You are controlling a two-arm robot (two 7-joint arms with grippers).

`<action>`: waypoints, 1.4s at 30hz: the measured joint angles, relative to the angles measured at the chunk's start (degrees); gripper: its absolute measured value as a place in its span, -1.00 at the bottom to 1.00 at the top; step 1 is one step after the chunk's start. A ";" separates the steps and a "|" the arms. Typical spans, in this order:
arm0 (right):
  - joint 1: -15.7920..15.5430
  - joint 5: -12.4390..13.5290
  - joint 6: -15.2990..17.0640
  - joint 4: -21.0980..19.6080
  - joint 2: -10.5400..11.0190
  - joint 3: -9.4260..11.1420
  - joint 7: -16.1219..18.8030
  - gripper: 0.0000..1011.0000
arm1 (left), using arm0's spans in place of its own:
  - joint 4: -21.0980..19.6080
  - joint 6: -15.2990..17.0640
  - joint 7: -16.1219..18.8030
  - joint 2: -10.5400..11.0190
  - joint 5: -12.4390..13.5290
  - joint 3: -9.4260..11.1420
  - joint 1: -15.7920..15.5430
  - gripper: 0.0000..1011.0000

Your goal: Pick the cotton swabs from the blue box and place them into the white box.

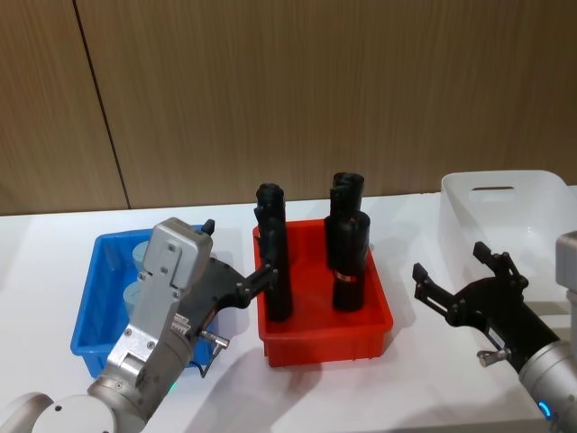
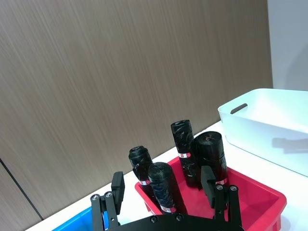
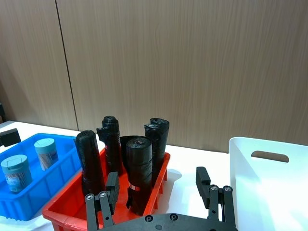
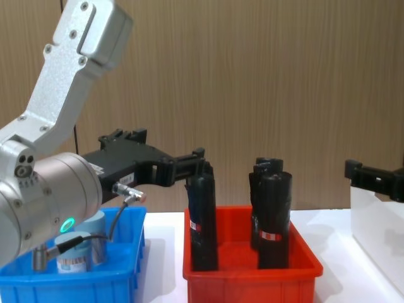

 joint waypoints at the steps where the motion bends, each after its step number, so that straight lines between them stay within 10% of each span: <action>1: 0.00 0.00 0.00 0.00 0.00 0.00 0.00 0.98 | 0.00 0.00 0.00 0.00 0.00 0.00 0.00 0.99; 42: 0.00 0.00 0.00 0.00 0.00 0.00 0.00 0.98 | 0.00 0.00 0.00 0.00 0.00 0.00 0.00 0.99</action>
